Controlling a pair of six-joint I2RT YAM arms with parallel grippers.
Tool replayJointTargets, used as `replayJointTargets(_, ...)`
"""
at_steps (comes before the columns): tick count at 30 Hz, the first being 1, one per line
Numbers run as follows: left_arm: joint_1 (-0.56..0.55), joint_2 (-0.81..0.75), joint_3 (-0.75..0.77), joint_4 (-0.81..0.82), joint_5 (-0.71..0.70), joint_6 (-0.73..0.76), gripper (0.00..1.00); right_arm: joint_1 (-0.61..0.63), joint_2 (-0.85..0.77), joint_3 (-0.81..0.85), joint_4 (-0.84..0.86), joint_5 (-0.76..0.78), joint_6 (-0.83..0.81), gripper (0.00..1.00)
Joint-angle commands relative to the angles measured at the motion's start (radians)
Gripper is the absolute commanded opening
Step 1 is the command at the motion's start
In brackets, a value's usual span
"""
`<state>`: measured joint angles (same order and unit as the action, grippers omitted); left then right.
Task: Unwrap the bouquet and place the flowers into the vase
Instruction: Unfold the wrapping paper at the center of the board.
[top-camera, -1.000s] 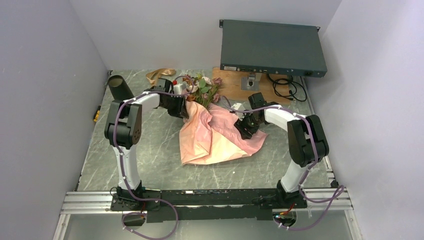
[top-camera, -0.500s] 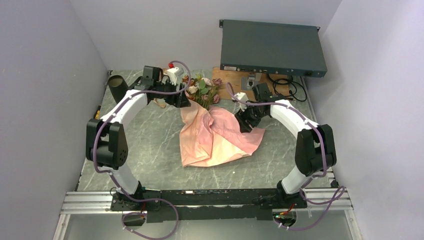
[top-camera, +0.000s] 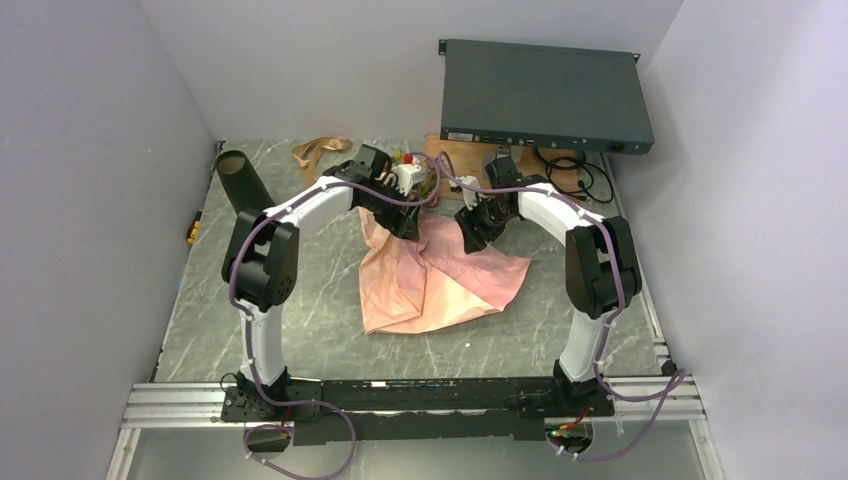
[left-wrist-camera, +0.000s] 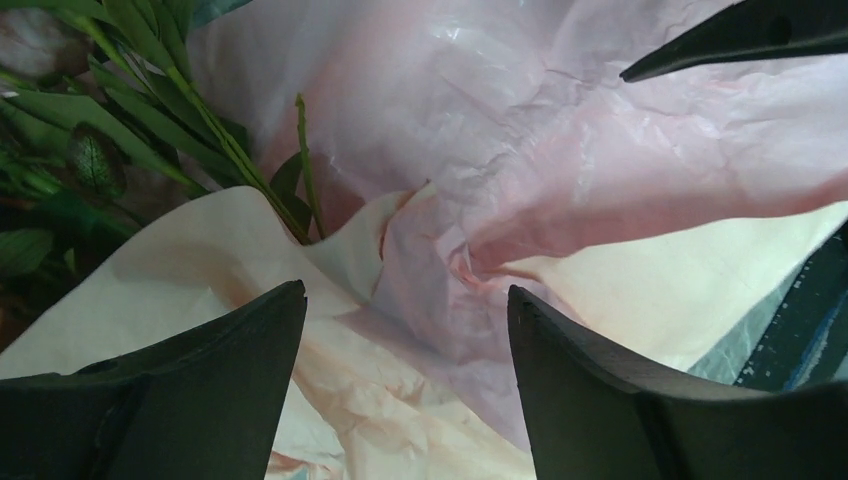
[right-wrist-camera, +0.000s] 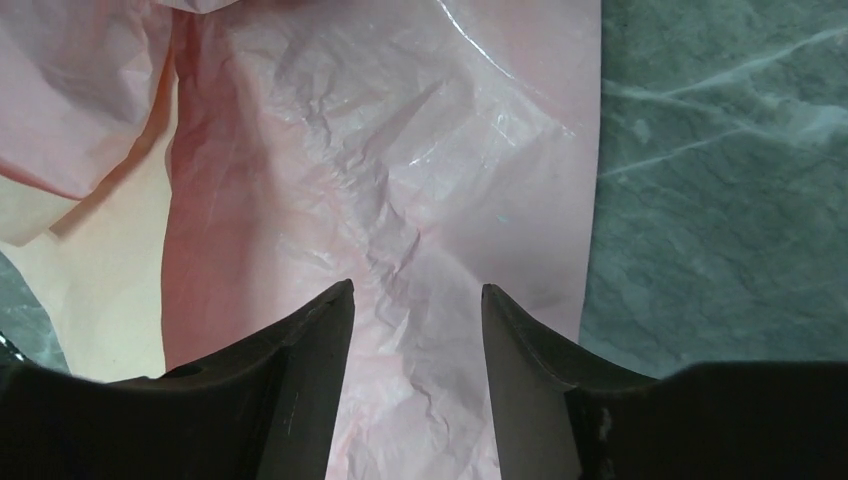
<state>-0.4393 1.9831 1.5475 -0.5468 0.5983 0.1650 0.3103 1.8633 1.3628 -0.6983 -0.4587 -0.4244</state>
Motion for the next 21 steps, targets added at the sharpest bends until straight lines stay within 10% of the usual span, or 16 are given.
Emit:
replayJointTargets(1,-0.019,0.042,0.081,-0.034,-0.057,0.024,0.79,0.014,0.017,0.013,0.065,-0.010,0.042,0.50)
replayJointTargets(7,-0.026,0.034,0.107,-0.091,-0.062,0.018,0.59,0.025,0.061,-0.021,0.093,0.026,0.045,0.47)
replayJointTargets(16,0.075,-0.097,0.050,-0.152,0.017,-0.018,0.01,0.029,0.095,-0.076,0.109,0.077,0.046,0.45)
replayJointTargets(21,0.152,-0.170,0.036,-0.209,0.047,-0.008,0.00,0.032,0.109,-0.095,0.112,0.099,0.039,0.44)
